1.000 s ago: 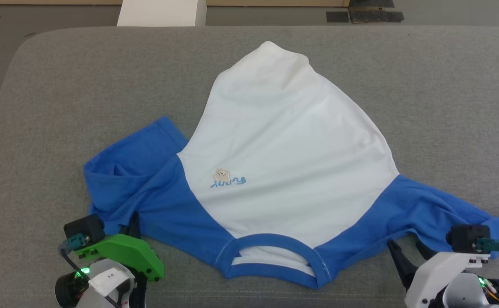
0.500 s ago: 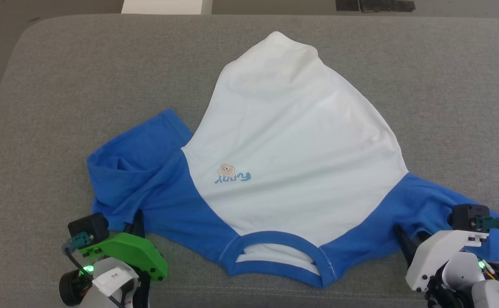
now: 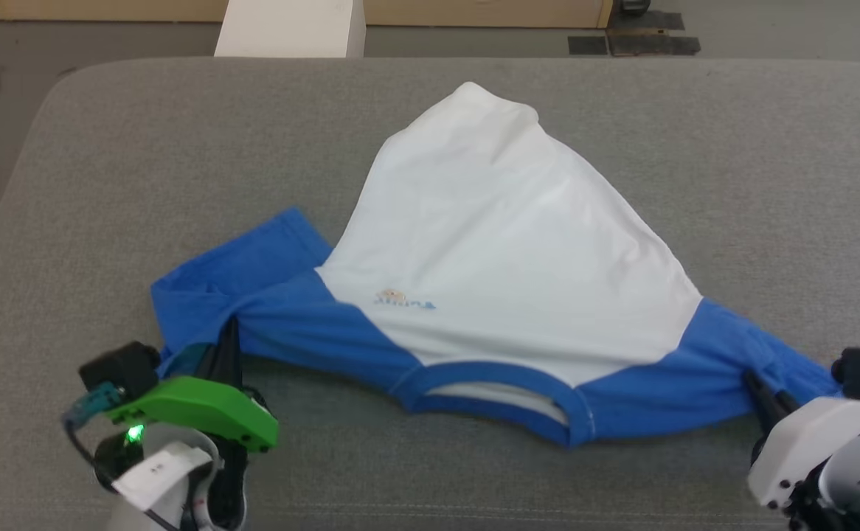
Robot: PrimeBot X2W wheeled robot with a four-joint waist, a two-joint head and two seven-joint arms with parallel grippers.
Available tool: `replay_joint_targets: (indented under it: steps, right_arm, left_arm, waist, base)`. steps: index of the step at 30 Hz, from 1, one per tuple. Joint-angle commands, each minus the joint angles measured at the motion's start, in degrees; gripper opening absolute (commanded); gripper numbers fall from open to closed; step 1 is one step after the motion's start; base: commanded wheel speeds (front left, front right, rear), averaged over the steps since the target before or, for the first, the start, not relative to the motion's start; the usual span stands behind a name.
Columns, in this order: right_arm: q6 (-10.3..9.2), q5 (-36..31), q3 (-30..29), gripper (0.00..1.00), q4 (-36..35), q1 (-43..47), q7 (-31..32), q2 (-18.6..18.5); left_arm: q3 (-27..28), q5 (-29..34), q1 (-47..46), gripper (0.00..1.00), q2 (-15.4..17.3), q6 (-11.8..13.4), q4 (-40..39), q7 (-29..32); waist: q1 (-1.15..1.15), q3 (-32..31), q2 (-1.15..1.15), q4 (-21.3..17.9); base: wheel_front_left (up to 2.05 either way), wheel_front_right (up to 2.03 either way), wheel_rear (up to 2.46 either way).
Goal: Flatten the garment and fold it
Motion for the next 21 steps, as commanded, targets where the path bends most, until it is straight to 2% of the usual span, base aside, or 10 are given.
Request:
replay_joint_targets:
  steps: [1, 5, 8, 14, 21]
  right_arm:
    - [-0.1, -0.6, -0.3, 0.0, -2.5, 0.0, 0.9, -0.1]
    - [-0.1, -4.0, 0.6, 0.0, -11.1, -3.5, 5.4, -0.1]
    - [-0.1, -7.8, 2.3, 0.0, -14.6, -9.4, 9.4, -0.4]
    - [-0.1, -6.9, 5.6, 0.0, -12.4, -25.9, 14.9, -6.2]
    - [-0.1, -6.7, 9.2, 0.0, -0.5, -50.7, 15.5, -12.1]
  left_arm:
    - [0.9, -1.7, -0.5, 0.0, 0.4, -1.0, -1.8, 0.5]
    - [1.5, -7.2, -3.2, 0.0, 0.8, -3.9, -10.0, 5.6]
    - [2.1, -11.4, -7.5, 0.0, 1.9, -4.7, -14.8, 11.2]
    - [4.6, -18.1, -21.0, 0.0, 2.0, -1.6, -18.8, 19.4]
    - [6.2, -16.8, -42.4, 0.0, 3.9, 2.5, -12.9, 22.2]
  waist:
    - [0.0, -0.8, 0.0, -0.7]
    - [0.0, -1.1, 0.0, -1.2]
    - [0.0, -0.2, 0.0, -1.6]
    - [0.0, 5.0, 0.0, -2.3]
    - [0.0, 14.9, 0.0, -3.5]
  base:
    - [0.0, 0.0, 0.0]
    - [0.0, 0.0, 0.0]
    - [0.0, 0.0, 0.0]
    - [0.0, 0.0, 0.0]
    - [0.0, 0.0, 0.0]
